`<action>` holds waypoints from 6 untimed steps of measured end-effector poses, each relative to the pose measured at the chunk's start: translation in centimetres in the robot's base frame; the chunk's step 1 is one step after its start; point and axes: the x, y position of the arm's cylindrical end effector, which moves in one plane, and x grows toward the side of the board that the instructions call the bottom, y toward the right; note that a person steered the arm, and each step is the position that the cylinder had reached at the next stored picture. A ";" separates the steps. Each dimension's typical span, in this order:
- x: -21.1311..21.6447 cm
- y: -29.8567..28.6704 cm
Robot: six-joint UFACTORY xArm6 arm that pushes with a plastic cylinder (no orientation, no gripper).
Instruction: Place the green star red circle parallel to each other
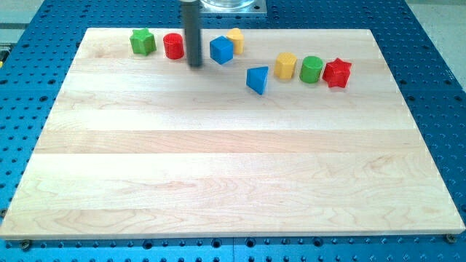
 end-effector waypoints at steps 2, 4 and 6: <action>-1.8 -8.3; -3.3 -2.7; -1.4 -1.9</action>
